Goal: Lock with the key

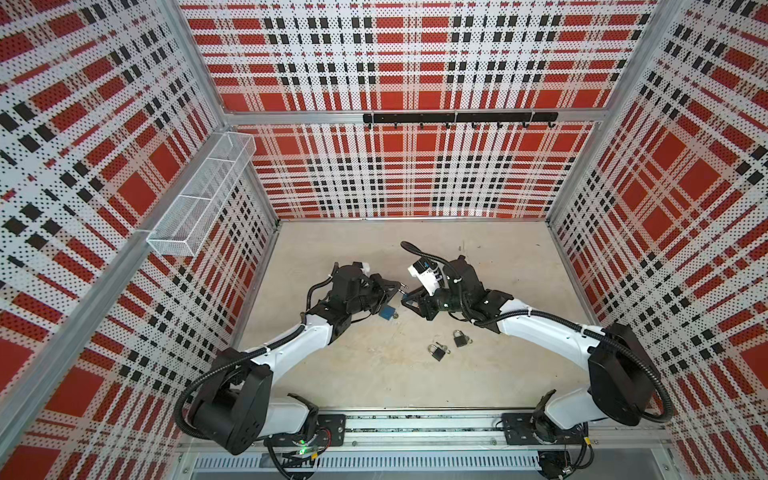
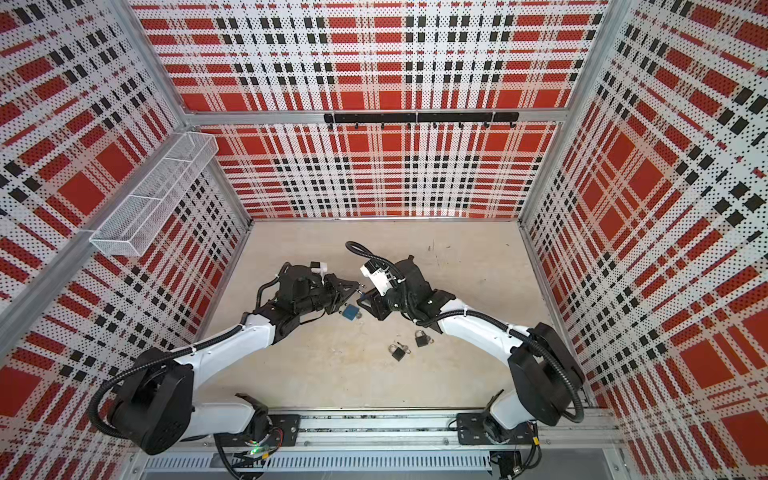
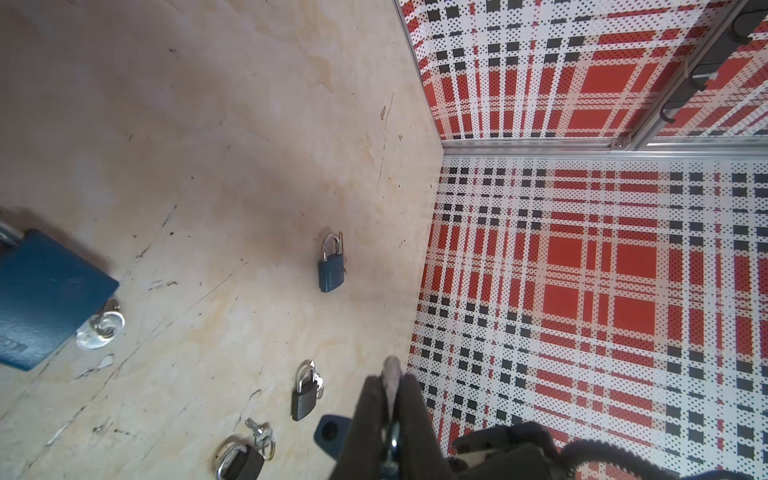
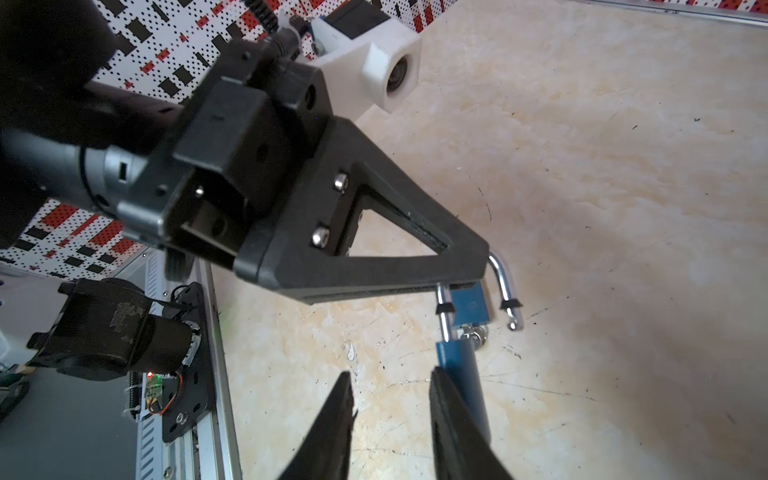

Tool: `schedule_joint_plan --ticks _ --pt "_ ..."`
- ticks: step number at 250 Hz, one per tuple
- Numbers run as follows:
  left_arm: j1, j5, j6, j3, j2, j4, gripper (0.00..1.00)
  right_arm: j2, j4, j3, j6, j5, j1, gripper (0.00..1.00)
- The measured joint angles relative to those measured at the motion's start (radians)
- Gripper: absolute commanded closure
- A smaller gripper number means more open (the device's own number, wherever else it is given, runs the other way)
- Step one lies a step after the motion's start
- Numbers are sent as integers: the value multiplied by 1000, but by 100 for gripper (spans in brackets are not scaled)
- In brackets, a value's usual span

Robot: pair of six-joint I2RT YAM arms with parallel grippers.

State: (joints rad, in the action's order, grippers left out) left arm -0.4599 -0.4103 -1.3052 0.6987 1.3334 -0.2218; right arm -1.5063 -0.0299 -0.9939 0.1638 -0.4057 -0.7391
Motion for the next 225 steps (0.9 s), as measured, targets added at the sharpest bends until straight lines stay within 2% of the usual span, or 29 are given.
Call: schedule_joint_plan --ticks 62,225 --pt "0 7 -4 6 -1 2 100 -13 -2 -8 -17 5 -1 59" --pt "3 7 -9 6 -5 6 100 19 15 14 -2 37 48 56"
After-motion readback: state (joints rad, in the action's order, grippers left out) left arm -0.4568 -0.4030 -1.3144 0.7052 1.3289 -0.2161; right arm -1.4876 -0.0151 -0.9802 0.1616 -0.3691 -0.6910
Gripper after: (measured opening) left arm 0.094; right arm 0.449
